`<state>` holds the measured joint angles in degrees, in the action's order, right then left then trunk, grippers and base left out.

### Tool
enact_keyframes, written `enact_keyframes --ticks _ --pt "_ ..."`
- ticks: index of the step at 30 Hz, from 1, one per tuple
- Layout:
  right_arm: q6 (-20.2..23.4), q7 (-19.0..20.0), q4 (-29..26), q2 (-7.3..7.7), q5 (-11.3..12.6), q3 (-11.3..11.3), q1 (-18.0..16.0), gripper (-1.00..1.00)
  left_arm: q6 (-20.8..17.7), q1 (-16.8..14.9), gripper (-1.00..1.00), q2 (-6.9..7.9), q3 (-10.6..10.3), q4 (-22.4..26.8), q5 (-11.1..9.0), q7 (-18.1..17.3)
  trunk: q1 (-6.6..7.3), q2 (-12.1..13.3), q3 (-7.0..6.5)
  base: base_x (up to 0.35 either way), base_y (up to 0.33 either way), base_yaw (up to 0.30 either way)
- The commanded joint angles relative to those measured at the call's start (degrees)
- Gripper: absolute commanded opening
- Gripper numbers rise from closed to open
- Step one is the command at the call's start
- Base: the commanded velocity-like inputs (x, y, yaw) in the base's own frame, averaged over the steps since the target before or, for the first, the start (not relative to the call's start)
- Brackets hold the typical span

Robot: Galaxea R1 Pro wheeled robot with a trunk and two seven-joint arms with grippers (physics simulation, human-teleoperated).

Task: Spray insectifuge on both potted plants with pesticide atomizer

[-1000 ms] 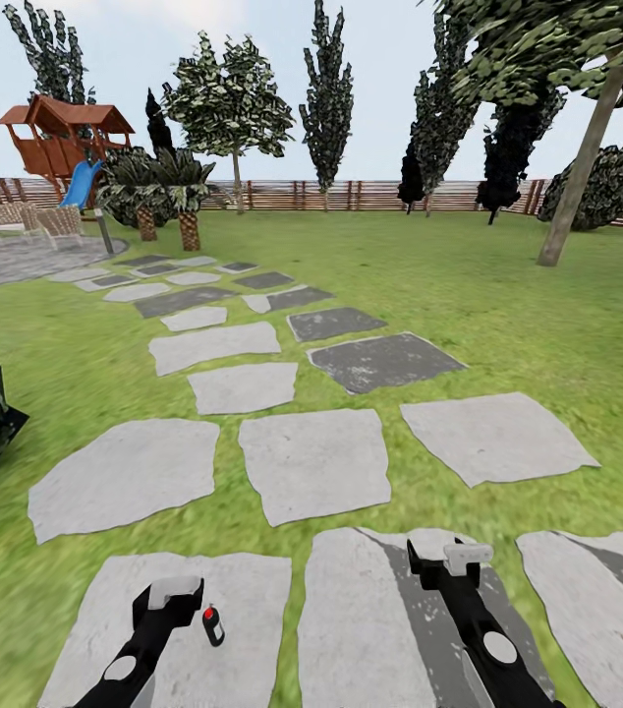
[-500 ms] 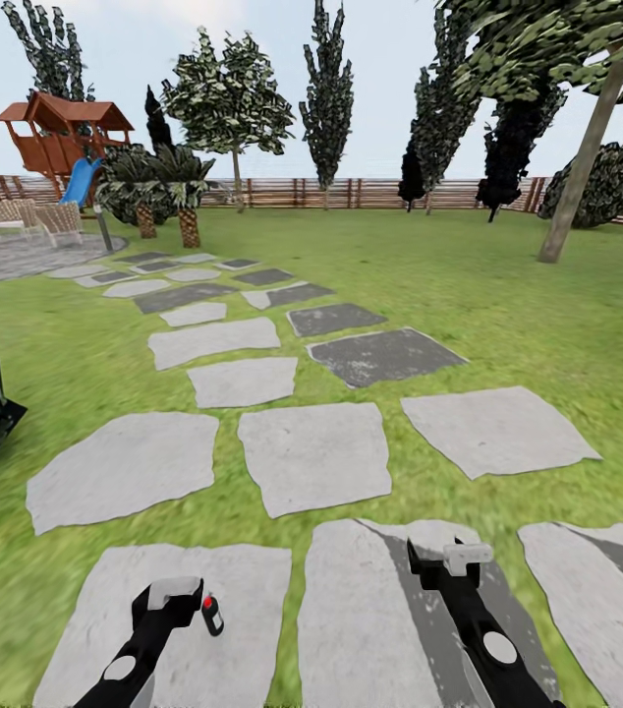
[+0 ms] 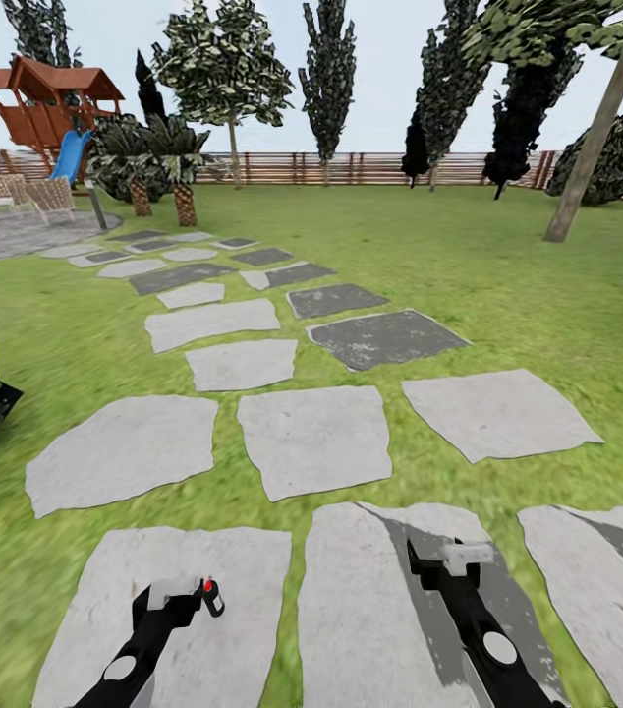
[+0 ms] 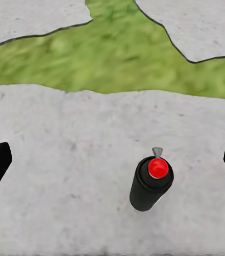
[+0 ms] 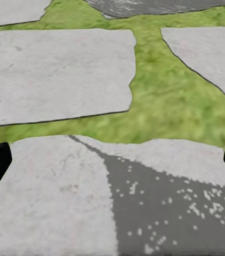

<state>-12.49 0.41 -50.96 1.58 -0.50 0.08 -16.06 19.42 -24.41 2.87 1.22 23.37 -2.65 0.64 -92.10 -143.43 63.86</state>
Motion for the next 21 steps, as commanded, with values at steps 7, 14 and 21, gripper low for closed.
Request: enact_keyframes --ticks 7,14,21 --pt "-0.08 0.03 -0.19 0.01 -0.02 0.01 -0.02 1.0 0.09 -0.03 1.0 -0.02 -0.08 -0.06 -0.26 0.07 -0.17 -0.11 1.89 0.0 0.0 0.0" --pt "-0.08 0.03 -0.19 0.01 -0.02 0.01 -0.02 1.0 0.09 -0.03 1.0 -0.06 -0.08 -0.08 -0.25 0.07 -0.35 -0.21 4.07 0.0 0.0 0.0" --pt "-0.08 0.03 -0.1 0.01 -0.02 0.01 -0.02 1.0 0.09 -0.03 1.0 -0.06 -0.08 -0.08 -0.25 0.07 -0.53 -0.3 6.26 0.0 0.0 0.0"
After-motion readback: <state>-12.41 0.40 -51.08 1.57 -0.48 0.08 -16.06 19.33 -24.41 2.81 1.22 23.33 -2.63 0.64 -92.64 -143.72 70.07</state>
